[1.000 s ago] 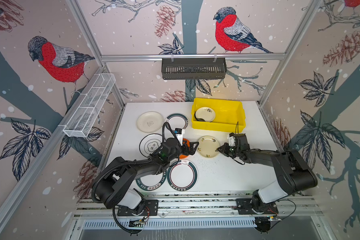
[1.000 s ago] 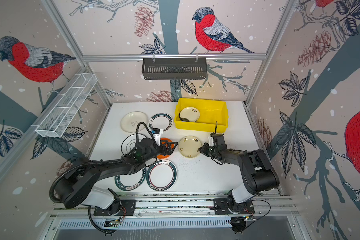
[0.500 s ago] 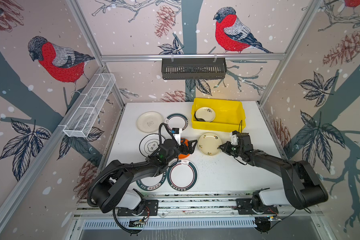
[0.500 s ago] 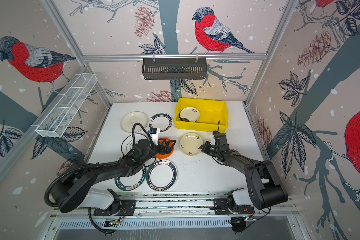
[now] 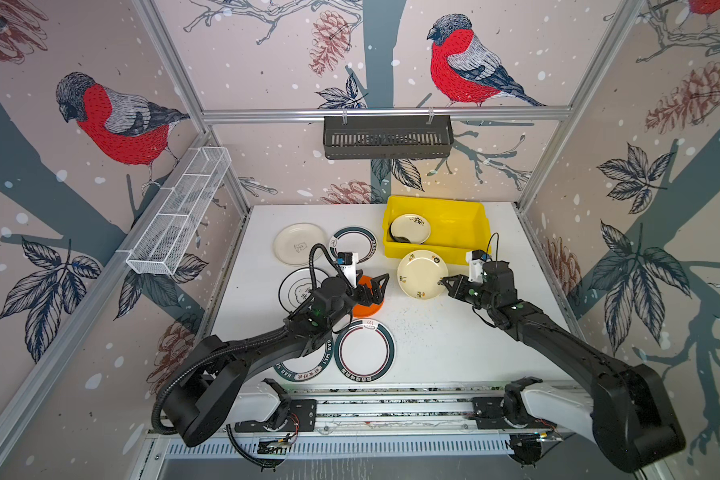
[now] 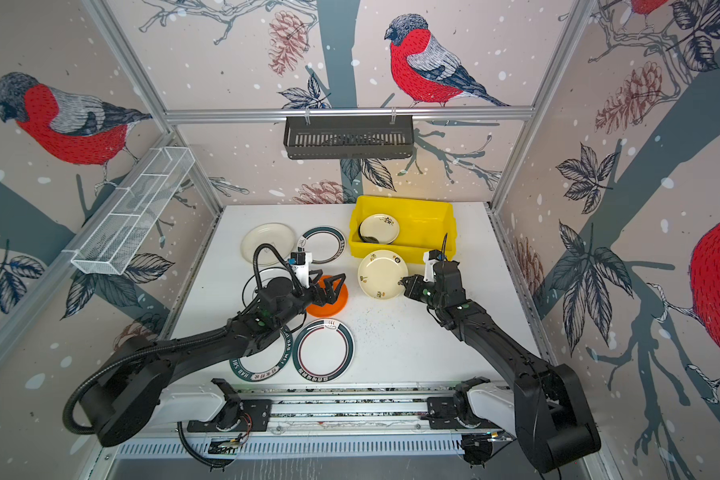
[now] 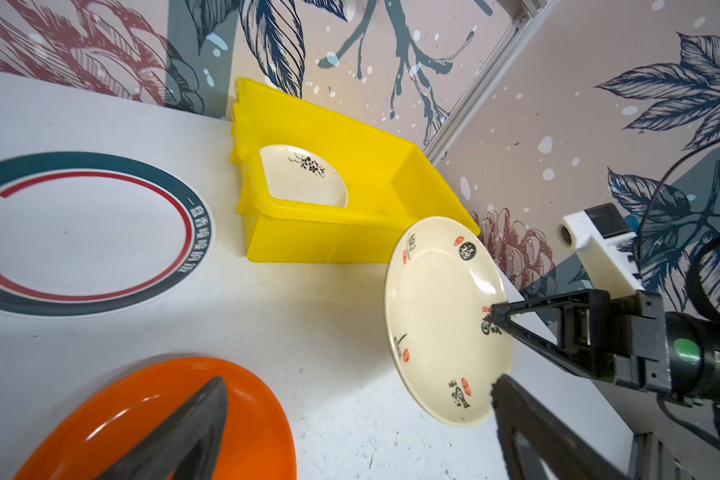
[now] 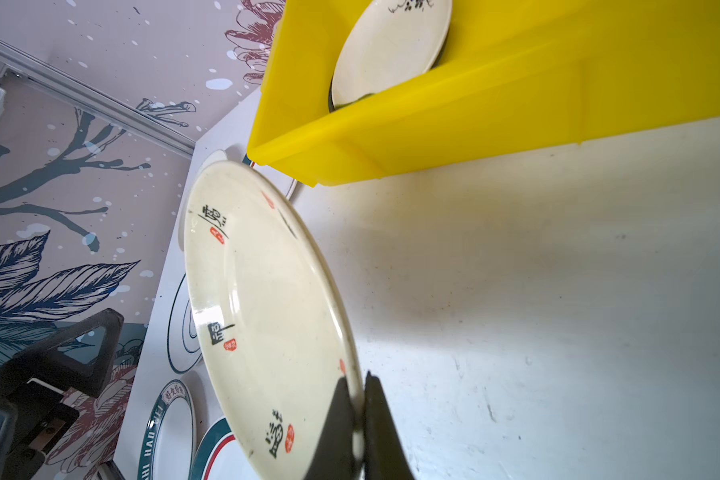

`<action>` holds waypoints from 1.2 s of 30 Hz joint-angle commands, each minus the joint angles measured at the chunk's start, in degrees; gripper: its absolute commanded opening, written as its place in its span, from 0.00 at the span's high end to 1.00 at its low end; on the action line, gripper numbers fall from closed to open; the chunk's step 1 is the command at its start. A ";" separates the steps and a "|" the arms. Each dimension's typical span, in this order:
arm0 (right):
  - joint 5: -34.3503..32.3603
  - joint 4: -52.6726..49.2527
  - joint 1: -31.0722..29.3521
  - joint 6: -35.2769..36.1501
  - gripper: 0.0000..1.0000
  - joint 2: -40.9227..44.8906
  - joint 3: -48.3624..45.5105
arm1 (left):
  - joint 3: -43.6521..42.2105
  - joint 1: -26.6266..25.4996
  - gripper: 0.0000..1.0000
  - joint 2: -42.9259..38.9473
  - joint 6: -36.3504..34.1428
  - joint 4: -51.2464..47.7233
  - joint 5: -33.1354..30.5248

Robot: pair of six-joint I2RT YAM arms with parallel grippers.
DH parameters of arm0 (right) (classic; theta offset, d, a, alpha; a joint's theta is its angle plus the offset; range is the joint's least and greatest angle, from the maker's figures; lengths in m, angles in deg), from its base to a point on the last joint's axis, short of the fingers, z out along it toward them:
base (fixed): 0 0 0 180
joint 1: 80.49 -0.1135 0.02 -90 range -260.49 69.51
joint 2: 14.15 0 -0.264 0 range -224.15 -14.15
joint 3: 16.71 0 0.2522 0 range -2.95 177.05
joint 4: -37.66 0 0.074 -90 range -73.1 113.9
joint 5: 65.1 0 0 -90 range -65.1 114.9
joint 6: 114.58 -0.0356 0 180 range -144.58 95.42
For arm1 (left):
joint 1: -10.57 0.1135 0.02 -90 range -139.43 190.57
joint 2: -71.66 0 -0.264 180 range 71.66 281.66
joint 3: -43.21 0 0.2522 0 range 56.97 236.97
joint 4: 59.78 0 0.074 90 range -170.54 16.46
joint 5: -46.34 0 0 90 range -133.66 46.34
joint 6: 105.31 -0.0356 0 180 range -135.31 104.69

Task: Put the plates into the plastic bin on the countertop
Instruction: 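Close the right gripper on the character-print plate's rim and tilt it up, then carry the character-print plate with the right gripper over the yellow bin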

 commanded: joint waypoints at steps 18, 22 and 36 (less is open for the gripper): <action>-2.89 0.04 1.49 3.42 1.00 -17.96 24.98 | -3.79 -0.03 0.02 -11.65 -7.72 -8.14 -8.97; -4.48 0.59 1.86 3.89 1.00 -22.95 29.53 | -4.35 -0.07 0.02 -13.93 -8.86 -9.77 -10.55; -6.19 -0.64 4.36 4.62 1.00 -38.50 43.32 | -5.38 -0.06 0.02 -15.41 -9.79 -10.23 -13.07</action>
